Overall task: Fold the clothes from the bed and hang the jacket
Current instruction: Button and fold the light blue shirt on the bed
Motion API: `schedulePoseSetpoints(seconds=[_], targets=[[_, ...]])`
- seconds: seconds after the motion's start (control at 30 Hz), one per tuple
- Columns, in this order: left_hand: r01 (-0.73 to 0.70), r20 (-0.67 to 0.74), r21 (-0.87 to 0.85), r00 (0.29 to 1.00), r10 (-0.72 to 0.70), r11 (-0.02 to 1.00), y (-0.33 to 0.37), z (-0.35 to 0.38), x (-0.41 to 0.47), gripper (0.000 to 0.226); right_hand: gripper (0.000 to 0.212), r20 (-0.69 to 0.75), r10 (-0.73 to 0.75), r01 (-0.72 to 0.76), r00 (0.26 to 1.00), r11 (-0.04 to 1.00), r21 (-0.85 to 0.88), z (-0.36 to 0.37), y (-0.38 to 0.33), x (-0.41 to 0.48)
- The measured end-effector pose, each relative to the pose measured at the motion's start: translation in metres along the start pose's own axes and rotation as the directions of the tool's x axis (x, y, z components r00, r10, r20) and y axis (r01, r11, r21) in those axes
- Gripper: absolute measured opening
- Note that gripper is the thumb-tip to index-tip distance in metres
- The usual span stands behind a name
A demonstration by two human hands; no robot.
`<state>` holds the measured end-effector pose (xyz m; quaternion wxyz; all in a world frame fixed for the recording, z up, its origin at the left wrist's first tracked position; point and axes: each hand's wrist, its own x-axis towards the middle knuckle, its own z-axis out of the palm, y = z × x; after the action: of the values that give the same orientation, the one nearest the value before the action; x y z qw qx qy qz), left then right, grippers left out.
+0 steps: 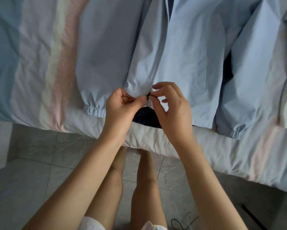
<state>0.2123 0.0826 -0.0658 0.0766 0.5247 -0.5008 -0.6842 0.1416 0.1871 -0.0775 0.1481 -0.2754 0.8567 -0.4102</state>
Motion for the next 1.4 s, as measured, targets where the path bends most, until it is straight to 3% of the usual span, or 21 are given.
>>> schedulePoseSetpoints(seconds=[0.2, 0.3, 0.47, 0.6, 0.73, 0.83, 0.9, 0.97, 1.03, 1.1, 1.17, 1.27, 1.4], targets=[[0.033, -0.032, -0.042, 0.999, -0.035, 0.999, 0.007, -0.025, -0.005, 0.018, 0.005, 0.23, -0.147, 0.162, 0.962, 0.986, -0.045, 0.005, -0.009, 0.02], [0.019, -0.04, -0.005, 0.999, -0.019, 1.0, 0.009, -0.039, -0.009, 0.019, 0.015, 0.323, -0.226, 0.265, 0.919, 0.961, -0.083, 0.008, -0.015, 0.027], [0.004, -0.035, 0.022, 0.999, -0.003, 1.0, 0.008, -0.063, -0.015, 0.019, 0.017, 0.363, -0.313, 0.381, 0.878, 0.915, -0.131, 0.012, -0.029, 0.033], [0.0, -0.016, 0.029, 1.0, 0.0, 1.0, 0.006, -0.079, -0.021, 0.026, 0.012, 0.353, -0.287, 0.358, 0.891, 0.92, -0.157, 0.014, -0.028, 0.038], [0.034, -0.033, 0.068, 0.999, -0.031, 0.997, -0.003, -0.091, -0.025, 0.016, 0.011, 0.356, -0.172, 0.217, 0.918, 0.972, -0.09, 0.022, -0.023, 0.04], [0.04, -0.169, 0.118, 0.985, -0.02, 0.992, -0.018, -0.096, -0.018, 0.029, 0.01, 0.368, -0.17, 0.192, 0.914, 0.981, -0.023, 0.033, -0.03, 0.032], [-0.123, -0.222, 0.369, 0.951, 0.215, 0.921, -0.022, -0.097, -0.013, 0.052, 0.008, 0.365, -0.17, 0.186, 0.915, 0.983, -0.009, 0.036, -0.032, 0.027], [-0.355, -0.062, 0.599, 0.873, 0.484, 0.717, -0.017, -0.095, -0.01, 0.051, 0.006, 0.354, -0.155, 0.161, 0.922, 0.987, 0.014, 0.037, -0.032, 0.024], [-0.462, 0.129, 0.695, 0.834, 0.536, 0.551, -0.006, -0.087, -0.005, 0.038, 0.004, 0.341, -0.13, 0.121, 0.931, 0.991, 0.049, 0.035, -0.032, 0.021], [-0.471, 0.264, 0.787, 0.841, 0.472, 0.399, 0.004, -0.075, 0.001, 0.036, 0.001, 0.327, -0.1, 0.064, 0.94, 0.991, 0.117, 0.032, -0.034, 0.019], [-0.506, 0.343, 0.778, 0.839, 0.423, 0.372, 0.008, -0.067, 0.008, 0.033, 0.001, 0.304, -0.082, 0.035, 0.949, 0.987, 0.159, 0.028, -0.035, 0.018], [-0.586, 0.405, 0.735, 0.783, 0.473, 0.341, 0.004, -0.068, 0.009, 0.037, 0.005, 0.296, -0.077, 0.049, 0.952, 0.994, 0.101, 0.021, -0.035, 0.018], [-0.62, 0.437, 0.695, 0.766, 0.471, 0.363, -0.009, -0.08, -0.002, 0.033, 0.009, 0.38, -0.227, 0.299, 0.897, 0.944, -0.14, 0.016, -0.033, 0.017]])
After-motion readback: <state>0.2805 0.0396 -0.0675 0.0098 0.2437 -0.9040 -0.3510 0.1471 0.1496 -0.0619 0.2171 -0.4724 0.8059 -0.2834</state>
